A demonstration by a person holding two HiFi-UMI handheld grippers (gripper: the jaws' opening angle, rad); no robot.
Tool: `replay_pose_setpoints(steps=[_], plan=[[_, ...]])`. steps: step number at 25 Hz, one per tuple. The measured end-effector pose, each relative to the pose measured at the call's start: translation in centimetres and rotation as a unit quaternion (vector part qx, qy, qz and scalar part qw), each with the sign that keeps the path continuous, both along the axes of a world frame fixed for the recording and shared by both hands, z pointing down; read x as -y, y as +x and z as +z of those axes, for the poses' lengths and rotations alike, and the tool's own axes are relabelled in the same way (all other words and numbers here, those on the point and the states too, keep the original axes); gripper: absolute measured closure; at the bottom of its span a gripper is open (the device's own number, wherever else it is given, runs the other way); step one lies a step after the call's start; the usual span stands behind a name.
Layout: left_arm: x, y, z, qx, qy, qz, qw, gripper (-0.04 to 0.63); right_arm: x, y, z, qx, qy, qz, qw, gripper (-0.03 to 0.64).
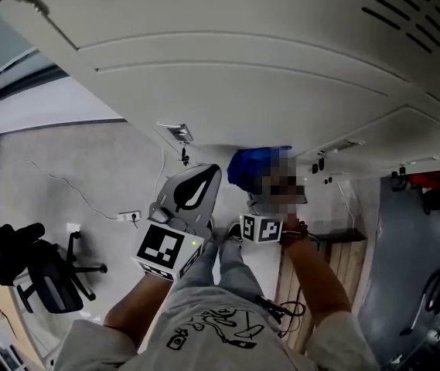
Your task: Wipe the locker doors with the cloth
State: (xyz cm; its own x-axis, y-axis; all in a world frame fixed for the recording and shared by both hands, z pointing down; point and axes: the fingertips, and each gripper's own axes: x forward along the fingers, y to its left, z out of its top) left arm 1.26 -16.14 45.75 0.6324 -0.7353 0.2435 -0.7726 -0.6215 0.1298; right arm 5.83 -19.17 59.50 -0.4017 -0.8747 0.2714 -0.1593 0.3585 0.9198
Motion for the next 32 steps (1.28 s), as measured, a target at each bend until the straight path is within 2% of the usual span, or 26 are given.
replay_pose_setpoints(steps=[4, 8, 13, 21, 28, 32], plan=[[-0.1, 0.5, -0.2, 0.000, 0.004, 0.003, 1.0000, 0.592, 0.2, 2.5, 0.9, -0.028, -0.020, 0.020, 0.999, 0.583], [-0.4, 1.0, -2.1, -0.005, 0.021, 0.009, 0.9997, 0.592, 0.2, 4.2, -3.0, -0.024, -0.012, 0.040, 0.999, 0.583], [-0.9, 0.6, -5.8, -0.011, 0.039, 0.008, 0.9991, 0.592, -0.4, 4.3, -11.9, 0.002, 0.027, 0.047, 0.999, 0.583], [-0.2, -0.9, -11.9, 0.004, 0.099, 0.002, 0.9951, 0.591, -0.5, 3.8, -25.1, 0.041, 0.114, 0.042, 0.992, 0.583], [0.1, -2.1, -15.5, 0.007, 0.137, 0.001, 0.9905, 0.592, -0.5, 3.7, -32.5, 0.072, 0.174, 0.037, 0.981, 0.583], [0.3, -3.4, -16.1, 0.010, 0.141, -0.007, 0.9899, 0.592, -0.5, 3.1, -34.6, 0.098, 0.195, 0.036, 0.975, 0.583]])
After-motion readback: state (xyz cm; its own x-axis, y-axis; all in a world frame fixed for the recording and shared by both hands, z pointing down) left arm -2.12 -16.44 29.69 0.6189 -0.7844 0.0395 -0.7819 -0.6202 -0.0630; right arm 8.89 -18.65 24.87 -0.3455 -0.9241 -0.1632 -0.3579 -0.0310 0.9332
